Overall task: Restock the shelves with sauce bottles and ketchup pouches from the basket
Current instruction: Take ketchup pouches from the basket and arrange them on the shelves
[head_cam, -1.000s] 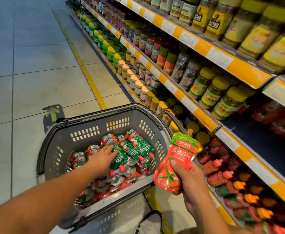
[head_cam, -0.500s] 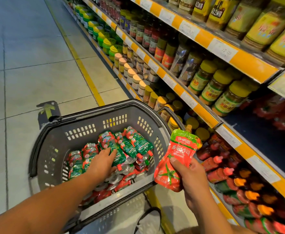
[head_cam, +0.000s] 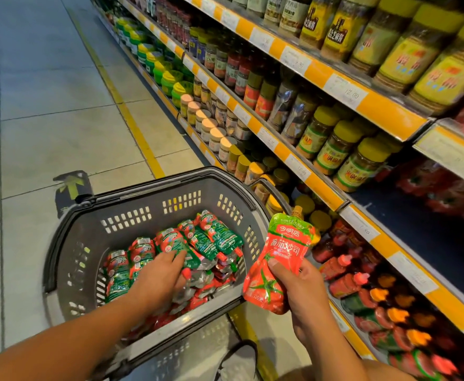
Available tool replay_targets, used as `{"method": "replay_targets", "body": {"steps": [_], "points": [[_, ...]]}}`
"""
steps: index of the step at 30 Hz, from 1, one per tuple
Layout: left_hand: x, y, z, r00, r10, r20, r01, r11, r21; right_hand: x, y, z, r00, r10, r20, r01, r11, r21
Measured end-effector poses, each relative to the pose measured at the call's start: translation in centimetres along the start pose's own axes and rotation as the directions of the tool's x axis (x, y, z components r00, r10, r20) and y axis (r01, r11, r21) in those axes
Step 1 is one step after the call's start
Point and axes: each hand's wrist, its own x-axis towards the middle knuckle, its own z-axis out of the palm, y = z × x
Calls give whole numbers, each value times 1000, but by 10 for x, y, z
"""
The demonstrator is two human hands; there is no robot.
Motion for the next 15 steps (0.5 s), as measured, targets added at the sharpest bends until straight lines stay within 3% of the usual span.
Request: {"method": "replay_targets", "body": {"steps": [3,6,8,11,15], "points": [[13,-16,-38,986,-167,-15,149,912,-382,-4,-1,-4,1000,-8,-5,8,1000,0],[26,-39,-73,898,-440,7,314,628,-712,-9,-2,-9,999,-25,-40,25,1000,14],[29,-44,-93,841,-541,32,317,443,-839,-14,-4,-12,998,-30,-55,31,999,25],[22,-32,-115,822,-562,99,267,226,-937,-26,-14,-19,996,-49,-78,54,997,54],[10,3,-143,871,-473,133,198,89,-976,-42,-32,-41,987,-70,-142,88,988,126]]}}
